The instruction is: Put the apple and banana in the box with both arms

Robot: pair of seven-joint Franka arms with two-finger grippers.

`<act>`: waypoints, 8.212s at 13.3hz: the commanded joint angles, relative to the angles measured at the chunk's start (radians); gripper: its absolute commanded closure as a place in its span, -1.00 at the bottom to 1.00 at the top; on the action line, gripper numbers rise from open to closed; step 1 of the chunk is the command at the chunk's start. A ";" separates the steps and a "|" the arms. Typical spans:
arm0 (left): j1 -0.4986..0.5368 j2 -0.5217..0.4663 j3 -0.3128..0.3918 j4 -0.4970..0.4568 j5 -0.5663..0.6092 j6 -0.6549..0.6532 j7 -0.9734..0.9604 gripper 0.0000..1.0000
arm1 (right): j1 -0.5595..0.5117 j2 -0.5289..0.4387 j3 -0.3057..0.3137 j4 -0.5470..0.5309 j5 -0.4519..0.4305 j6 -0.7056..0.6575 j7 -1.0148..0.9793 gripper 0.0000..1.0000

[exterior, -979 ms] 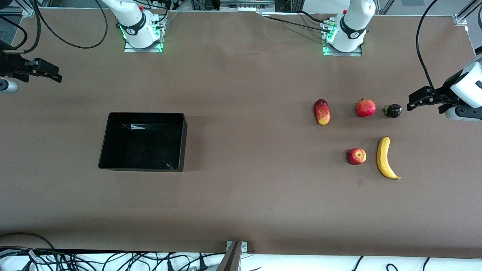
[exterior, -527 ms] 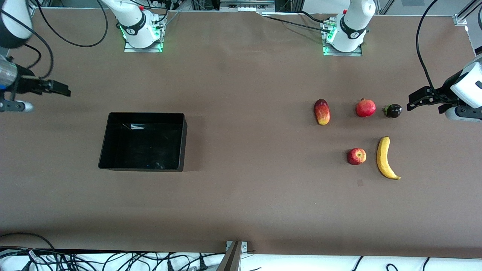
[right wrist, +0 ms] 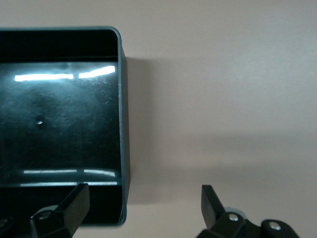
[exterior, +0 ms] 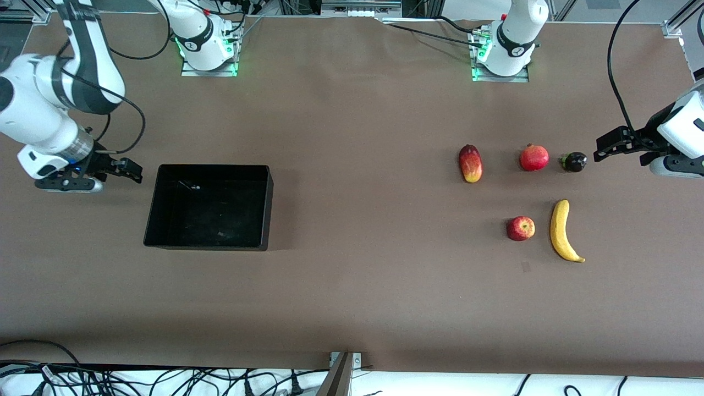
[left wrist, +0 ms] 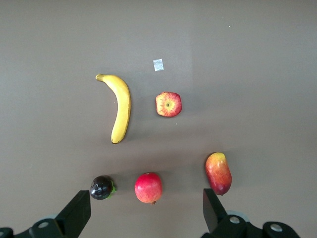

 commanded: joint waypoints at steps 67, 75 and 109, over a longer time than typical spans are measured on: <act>-0.004 0.378 0.018 0.018 -0.083 0.451 0.012 -1.00 | 0.768 0.537 -0.075 0.967 0.188 -0.240 0.626 -1.00; -0.027 0.540 0.009 -0.050 -0.091 0.716 -0.112 -1.00 | 0.474 0.313 -0.086 0.960 0.231 -0.700 0.285 -1.00; -0.262 0.344 -0.187 -0.236 -0.025 0.644 -0.781 1.00 | 0.010 -0.103 -0.026 0.558 0.072 -0.753 -0.074 -1.00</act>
